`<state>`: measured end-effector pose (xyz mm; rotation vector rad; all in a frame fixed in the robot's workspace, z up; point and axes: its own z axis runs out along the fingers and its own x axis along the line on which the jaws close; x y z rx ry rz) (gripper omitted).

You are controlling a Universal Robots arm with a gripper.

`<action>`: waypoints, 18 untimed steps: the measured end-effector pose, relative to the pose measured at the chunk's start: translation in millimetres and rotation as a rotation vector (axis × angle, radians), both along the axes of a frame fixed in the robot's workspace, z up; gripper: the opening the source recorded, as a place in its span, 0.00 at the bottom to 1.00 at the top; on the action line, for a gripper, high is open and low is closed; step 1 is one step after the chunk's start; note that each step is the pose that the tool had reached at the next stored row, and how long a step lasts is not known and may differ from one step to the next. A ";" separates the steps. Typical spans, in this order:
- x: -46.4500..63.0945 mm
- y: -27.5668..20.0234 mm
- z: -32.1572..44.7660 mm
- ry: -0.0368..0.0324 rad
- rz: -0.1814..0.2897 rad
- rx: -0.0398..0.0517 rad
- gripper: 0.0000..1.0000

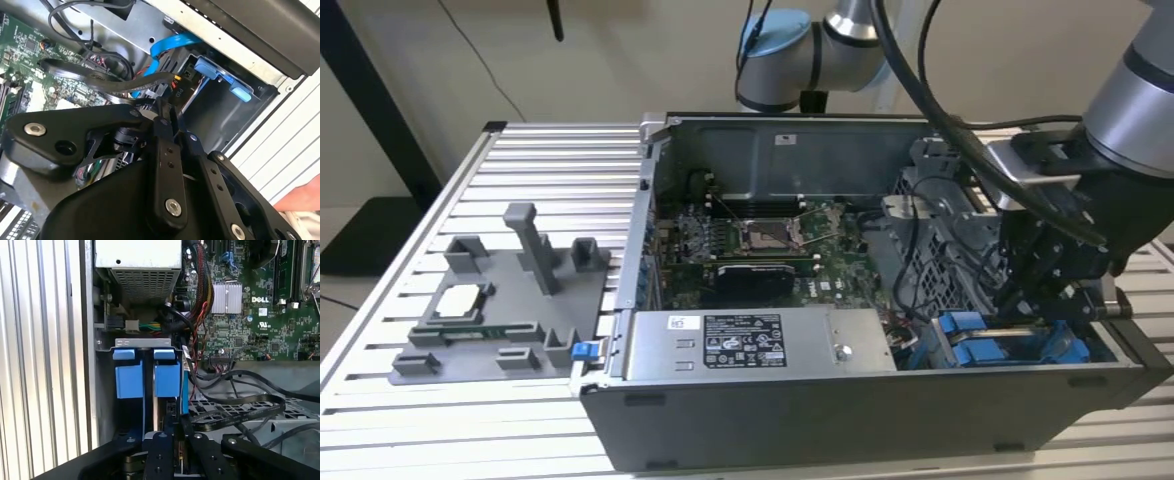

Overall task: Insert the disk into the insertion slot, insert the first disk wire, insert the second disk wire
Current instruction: 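Insert the second disk wire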

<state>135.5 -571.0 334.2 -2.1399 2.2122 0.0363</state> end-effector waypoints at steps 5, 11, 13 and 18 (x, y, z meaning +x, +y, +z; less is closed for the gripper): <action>-0.1 -0.1 18.6 0.0009 -0.001 -0.0005 1.00; -0.1 -0.1 38.0 0.0010 -0.001 -0.0006 1.00; -0.1 -0.1 43.6 0.0010 -0.001 -0.0007 1.00; -0.1 -0.1 53.0 0.0010 -0.001 -0.0007 1.00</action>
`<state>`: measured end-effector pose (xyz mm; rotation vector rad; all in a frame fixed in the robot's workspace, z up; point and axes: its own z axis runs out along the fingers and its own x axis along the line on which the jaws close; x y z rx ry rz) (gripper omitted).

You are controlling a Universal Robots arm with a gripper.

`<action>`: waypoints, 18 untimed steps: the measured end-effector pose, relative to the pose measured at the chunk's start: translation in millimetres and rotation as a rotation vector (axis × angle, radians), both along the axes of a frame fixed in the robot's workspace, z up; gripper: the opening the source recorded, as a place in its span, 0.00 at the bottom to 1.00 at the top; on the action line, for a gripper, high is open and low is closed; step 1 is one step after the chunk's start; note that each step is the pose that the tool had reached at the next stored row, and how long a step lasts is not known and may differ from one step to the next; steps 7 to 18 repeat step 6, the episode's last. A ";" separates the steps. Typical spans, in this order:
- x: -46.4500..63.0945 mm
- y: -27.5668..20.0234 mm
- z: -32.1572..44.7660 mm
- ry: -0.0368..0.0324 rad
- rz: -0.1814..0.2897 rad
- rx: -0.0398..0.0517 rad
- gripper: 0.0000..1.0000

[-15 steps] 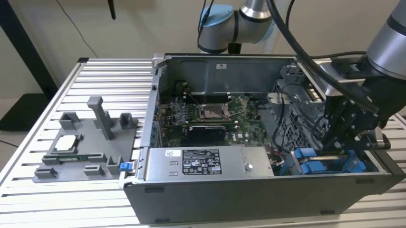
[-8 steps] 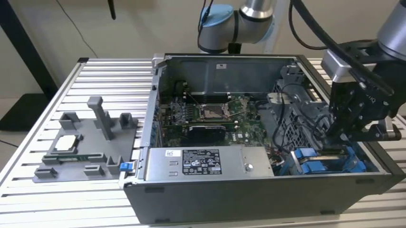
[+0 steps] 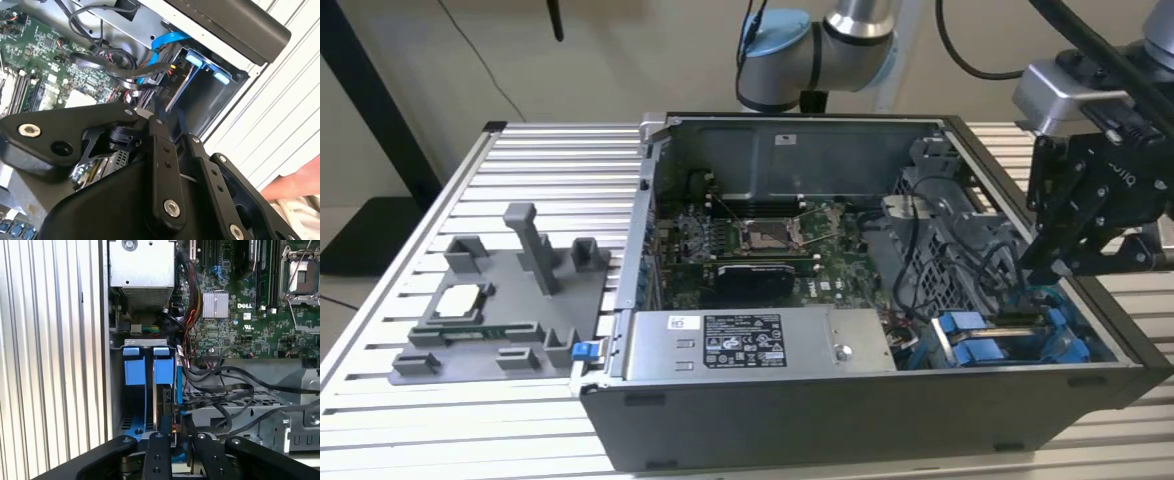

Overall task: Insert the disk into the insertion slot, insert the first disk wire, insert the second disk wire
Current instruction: 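Insert the second disk wire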

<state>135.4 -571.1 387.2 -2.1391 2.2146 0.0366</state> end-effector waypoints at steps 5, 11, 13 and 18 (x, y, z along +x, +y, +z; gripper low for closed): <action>0.0 0.0 0.4 0.0000 0.000 -0.0001 1.00; 0.0 0.0 0.4 0.0000 0.000 -0.0001 1.00; 0.0 0.0 0.4 0.0000 0.000 -0.0001 1.00; 0.0 0.0 0.4 0.0000 0.000 -0.0001 1.00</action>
